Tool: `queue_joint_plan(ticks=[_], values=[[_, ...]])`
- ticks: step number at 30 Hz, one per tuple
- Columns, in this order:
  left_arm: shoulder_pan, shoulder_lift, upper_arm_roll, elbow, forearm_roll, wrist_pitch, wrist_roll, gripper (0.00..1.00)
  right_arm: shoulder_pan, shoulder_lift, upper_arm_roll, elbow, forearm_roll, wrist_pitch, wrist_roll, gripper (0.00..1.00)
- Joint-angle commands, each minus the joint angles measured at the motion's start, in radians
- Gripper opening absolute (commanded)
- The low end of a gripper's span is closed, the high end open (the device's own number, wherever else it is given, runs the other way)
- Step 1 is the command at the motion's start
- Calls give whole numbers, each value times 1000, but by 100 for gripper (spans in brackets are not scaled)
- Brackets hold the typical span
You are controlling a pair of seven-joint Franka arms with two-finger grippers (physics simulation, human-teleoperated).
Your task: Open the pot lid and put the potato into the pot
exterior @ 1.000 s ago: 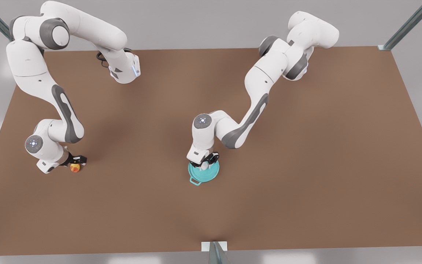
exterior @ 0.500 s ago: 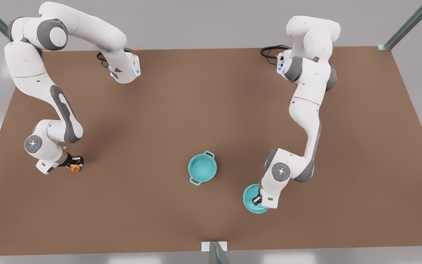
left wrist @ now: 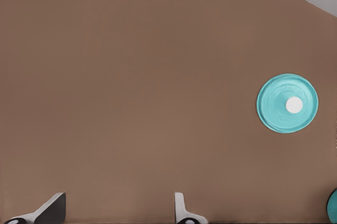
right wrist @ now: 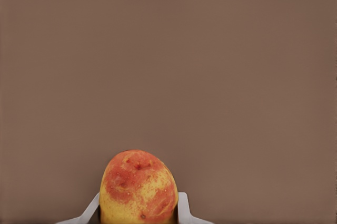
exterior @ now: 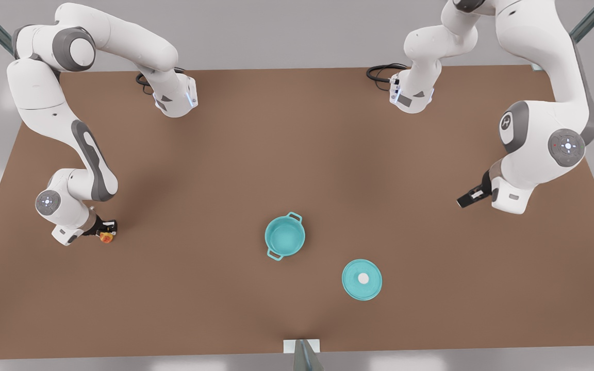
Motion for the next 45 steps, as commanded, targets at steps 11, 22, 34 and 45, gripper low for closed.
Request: queue_joint_plan(ticks=[11,22,34,45], values=[[-2,-16,-5,1,-9,-18,401,100,14,-115,89,10,40,-165,126,52],[-202,70,253,173,17,-80,528,100,152,-180,282,129,155,-417,659,52],[-95,-21,167,-65,-8,164,536,100,501,-89,279,396,240,-555,1173,52],[-95,-19,167,-58,-21,158,533,100,808,122,138,686,258,-546,1512,52]])
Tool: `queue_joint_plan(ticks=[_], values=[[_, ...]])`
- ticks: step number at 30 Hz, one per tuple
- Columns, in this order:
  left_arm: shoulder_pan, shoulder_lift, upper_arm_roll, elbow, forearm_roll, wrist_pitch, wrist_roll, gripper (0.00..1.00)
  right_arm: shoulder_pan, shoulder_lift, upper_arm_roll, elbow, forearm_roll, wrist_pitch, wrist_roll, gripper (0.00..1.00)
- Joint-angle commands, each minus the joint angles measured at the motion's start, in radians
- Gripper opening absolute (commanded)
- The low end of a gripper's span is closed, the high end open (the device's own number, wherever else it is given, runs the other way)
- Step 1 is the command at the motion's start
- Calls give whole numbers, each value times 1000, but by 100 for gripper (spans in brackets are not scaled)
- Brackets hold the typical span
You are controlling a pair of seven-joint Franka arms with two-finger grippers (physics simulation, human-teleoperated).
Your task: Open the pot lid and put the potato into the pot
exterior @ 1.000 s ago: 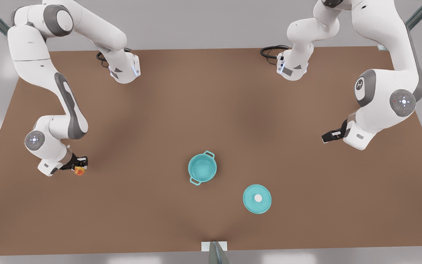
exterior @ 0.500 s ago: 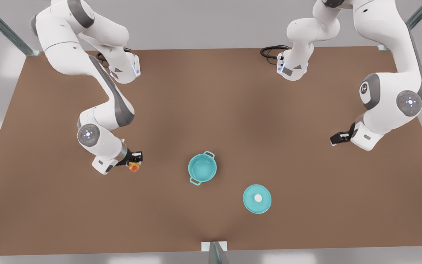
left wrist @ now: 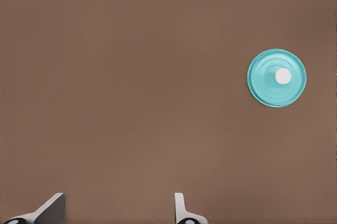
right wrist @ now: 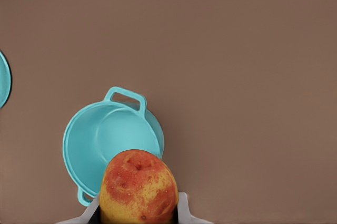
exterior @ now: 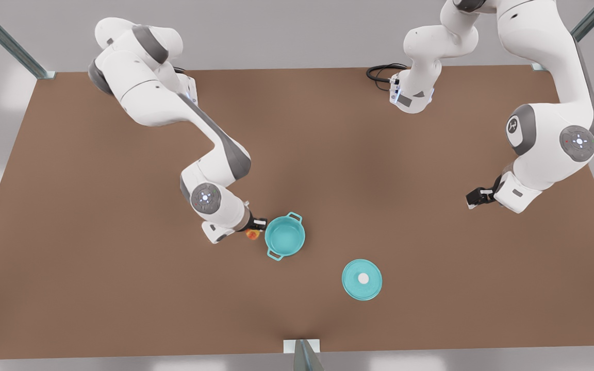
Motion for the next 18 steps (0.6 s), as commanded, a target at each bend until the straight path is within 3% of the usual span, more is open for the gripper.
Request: queue_joint_plan(ticks=[1,6,17,18], values=[[-2,-1,0,6,-4,3,61,100,57,29,-41,40,-3,-2,581,52],[-1,25,0,49,-9,2,68,100,191,134,-125,141,-3,24,635,52],[4,27,0,49,-9,0,68,100,255,210,-181,143,-3,127,644,54],[4,27,0,49,-9,0,68,100,255,210,-181,143,-4,125,633,97]])
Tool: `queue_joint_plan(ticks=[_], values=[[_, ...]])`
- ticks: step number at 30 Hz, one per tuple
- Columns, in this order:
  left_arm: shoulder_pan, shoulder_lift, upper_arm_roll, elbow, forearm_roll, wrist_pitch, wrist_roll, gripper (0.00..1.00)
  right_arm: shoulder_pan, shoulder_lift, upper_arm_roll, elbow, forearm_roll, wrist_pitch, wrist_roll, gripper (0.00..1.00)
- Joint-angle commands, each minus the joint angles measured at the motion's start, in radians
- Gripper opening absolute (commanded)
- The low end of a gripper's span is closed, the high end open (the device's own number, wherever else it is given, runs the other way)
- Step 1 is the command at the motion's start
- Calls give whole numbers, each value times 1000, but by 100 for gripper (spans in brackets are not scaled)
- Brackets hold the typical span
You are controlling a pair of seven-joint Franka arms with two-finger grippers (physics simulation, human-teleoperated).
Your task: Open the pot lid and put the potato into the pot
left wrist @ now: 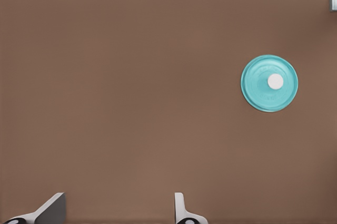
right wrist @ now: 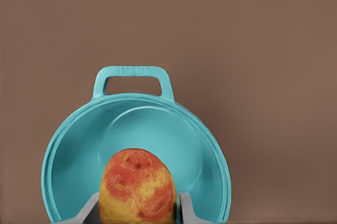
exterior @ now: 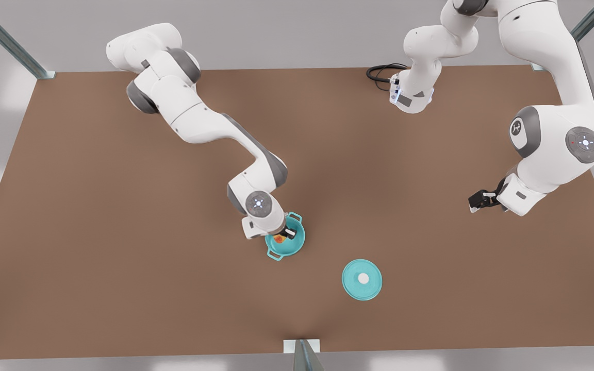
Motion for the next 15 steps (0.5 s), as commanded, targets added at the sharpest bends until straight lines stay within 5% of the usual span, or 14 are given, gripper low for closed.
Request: queue_joint_plan(ticks=[1,5,11,15], values=[[-1,-1,0,1,1,-1,23,100,2,-2,-1,1,-1,13,234,100],[-1,-1,0,1,1,-1,23,100,-56,-114,6,-13,-1,-146,131,100],[-2,1,0,1,1,-1,20,100,-588,-598,13,-487,-11,-406,-1061,100],[-5,1,0,1,1,-1,19,100,-656,-644,13,-529,-3,-398,-1132,100]])
